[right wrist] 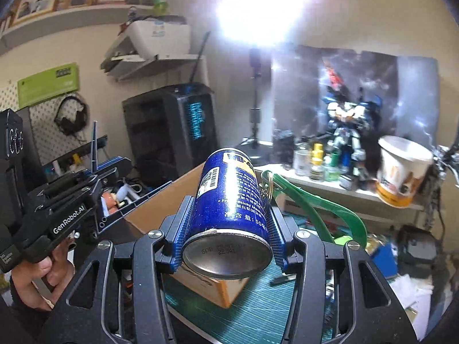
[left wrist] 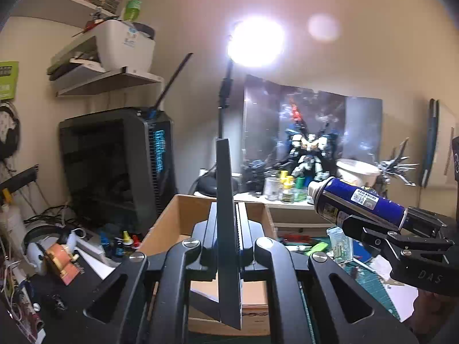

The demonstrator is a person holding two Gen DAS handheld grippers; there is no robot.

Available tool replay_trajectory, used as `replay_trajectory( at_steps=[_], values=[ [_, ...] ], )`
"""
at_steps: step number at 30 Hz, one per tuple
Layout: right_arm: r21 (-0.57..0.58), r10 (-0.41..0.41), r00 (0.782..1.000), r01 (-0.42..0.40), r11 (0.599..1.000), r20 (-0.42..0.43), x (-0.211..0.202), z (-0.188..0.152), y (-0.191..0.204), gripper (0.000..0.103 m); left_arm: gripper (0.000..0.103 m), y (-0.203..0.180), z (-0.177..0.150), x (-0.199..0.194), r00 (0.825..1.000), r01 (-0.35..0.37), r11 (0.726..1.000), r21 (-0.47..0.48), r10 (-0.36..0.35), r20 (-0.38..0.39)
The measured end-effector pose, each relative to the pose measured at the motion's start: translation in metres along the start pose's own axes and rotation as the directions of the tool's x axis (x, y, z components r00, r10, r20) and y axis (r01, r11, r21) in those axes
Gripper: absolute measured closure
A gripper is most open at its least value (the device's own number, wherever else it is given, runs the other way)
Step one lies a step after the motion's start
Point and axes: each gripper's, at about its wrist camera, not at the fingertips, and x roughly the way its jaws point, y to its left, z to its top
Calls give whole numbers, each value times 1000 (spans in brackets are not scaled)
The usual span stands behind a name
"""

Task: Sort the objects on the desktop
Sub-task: 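Carry the stand with left tool while right tool carries the can over the cardboard box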

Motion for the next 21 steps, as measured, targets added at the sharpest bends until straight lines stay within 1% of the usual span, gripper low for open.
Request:
replay_trajectory(
  at_steps=[3,9,12,17,21],
  values=[
    [-15,28,1000,-28,999,1,6,0,11,58,93,11,-2,0,998,-62,998,-15,62,1],
    [-34,92,996,-92,995,-14,23,0,30,58,93,25,-4,0,993,-119,992,-29,119,-13],
    [-45,125,992,-126,991,-21,30,1,39,58,93,32,-5,0,992,-128,991,-38,127,-28],
    [-53,184,982,-186,981,-39,43,2,47,58,93,44,-7,4,992,-111,992,-58,107,-67],
    [-48,210,976,-213,976,-58,54,0,47,58,93,50,-10,10,988,-129,990,-57,124,-88]
  ],
)
